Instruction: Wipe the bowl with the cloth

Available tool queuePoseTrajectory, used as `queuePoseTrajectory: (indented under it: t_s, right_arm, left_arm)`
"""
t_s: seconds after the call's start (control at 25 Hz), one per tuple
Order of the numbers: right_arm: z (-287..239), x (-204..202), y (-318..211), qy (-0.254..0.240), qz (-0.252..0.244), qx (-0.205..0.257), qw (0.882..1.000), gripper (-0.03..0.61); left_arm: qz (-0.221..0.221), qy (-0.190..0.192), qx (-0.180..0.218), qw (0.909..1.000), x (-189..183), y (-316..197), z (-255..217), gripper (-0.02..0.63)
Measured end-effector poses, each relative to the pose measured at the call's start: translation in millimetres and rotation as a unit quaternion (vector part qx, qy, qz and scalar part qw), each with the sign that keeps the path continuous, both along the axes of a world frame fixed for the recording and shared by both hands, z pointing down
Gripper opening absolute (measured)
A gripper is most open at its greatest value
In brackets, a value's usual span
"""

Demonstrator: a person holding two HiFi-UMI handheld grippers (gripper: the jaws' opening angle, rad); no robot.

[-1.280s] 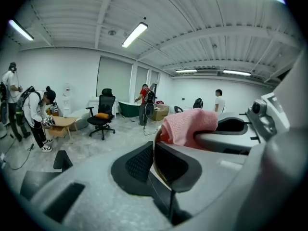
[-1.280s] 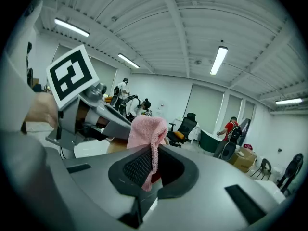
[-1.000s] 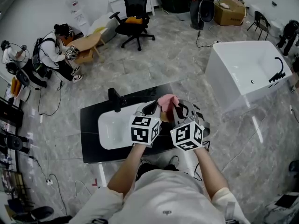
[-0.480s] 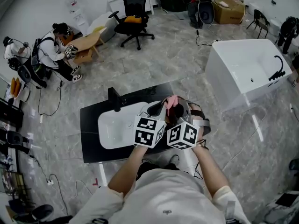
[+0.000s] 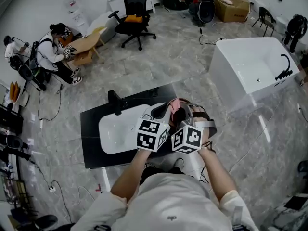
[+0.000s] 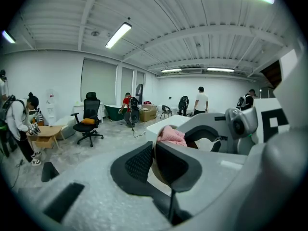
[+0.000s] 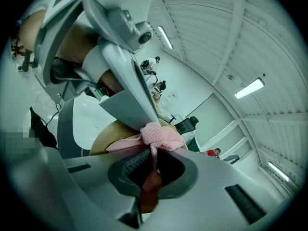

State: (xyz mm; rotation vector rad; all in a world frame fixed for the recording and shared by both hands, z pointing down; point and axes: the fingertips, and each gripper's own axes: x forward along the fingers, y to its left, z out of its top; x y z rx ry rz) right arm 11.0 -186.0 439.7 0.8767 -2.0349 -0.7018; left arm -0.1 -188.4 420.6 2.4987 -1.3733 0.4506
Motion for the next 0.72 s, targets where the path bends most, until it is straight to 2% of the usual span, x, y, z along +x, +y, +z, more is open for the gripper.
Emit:
queuePoseTrajectory:
  t_s: [0.32, 0.72]
  right_arm:
    - [17, 0, 5, 0.041, -0.026, -0.03, 0.998, 0.016]
    - [30, -10, 20, 0.054, -0.071, -0.069, 0.994, 0.015]
  left_arm:
    - [0.001, -0.002, -0.001, 1.0, 6, -4, 6, 0.029]
    - [-0.013, 0.004, 0.008, 0.9999, 5, -14, 4, 0.028]
